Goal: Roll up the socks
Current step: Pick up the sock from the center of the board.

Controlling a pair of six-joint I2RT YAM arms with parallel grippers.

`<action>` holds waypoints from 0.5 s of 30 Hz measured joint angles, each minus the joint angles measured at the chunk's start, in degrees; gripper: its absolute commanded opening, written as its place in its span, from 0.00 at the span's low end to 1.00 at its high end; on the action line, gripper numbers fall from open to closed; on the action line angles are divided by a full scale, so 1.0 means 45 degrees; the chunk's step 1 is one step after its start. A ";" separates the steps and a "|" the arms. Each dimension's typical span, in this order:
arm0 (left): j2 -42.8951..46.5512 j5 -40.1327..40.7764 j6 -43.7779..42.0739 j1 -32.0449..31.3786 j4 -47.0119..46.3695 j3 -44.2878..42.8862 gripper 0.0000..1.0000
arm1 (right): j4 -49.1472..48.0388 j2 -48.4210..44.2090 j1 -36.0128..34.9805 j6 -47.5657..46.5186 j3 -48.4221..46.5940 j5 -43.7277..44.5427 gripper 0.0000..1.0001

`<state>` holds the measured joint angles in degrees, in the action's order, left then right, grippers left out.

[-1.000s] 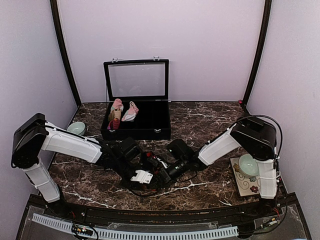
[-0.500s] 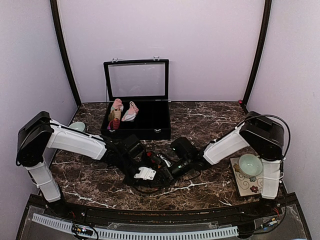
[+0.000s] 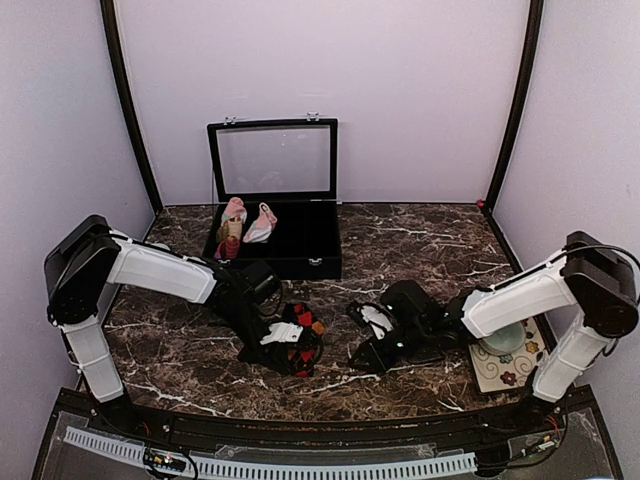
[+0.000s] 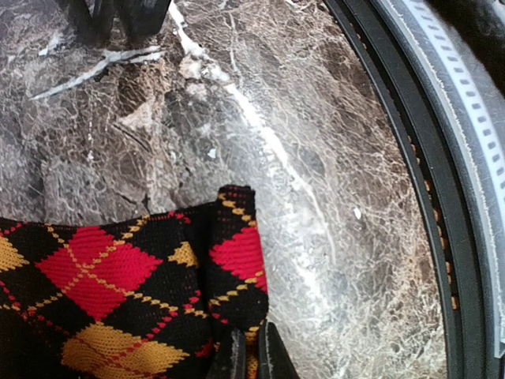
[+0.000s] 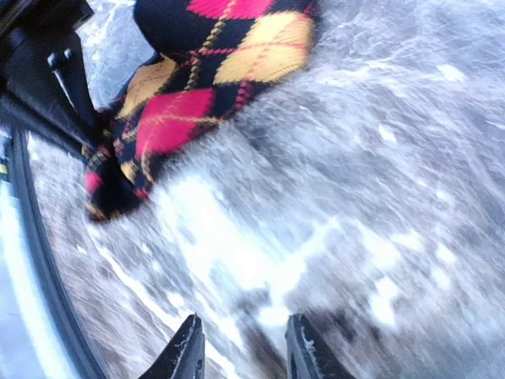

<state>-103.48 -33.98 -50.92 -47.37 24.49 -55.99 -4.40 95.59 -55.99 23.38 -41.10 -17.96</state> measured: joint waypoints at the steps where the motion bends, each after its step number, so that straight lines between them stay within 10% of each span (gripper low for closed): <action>1: -0.0073 -0.0126 0.0034 0.0053 0.0175 -0.0087 0.00 | -0.0058 -0.0510 -0.0126 -0.0321 0.0486 0.0549 0.37; 7: -0.0758 -0.1030 0.0204 0.0321 0.1574 -0.0850 0.01 | -0.1020 -0.2613 -0.2297 -0.2448 0.1953 0.3050 0.37; 15: -0.2501 -0.2676 0.0282 0.0578 0.3954 -0.2574 0.02 | -0.1005 -0.0583 -0.4677 -0.4852 -0.0559 0.5319 0.37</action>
<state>-114.74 -46.02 -49.65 -44.77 42.28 -67.57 -8.93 92.97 -77.03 1.54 -43.62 5.98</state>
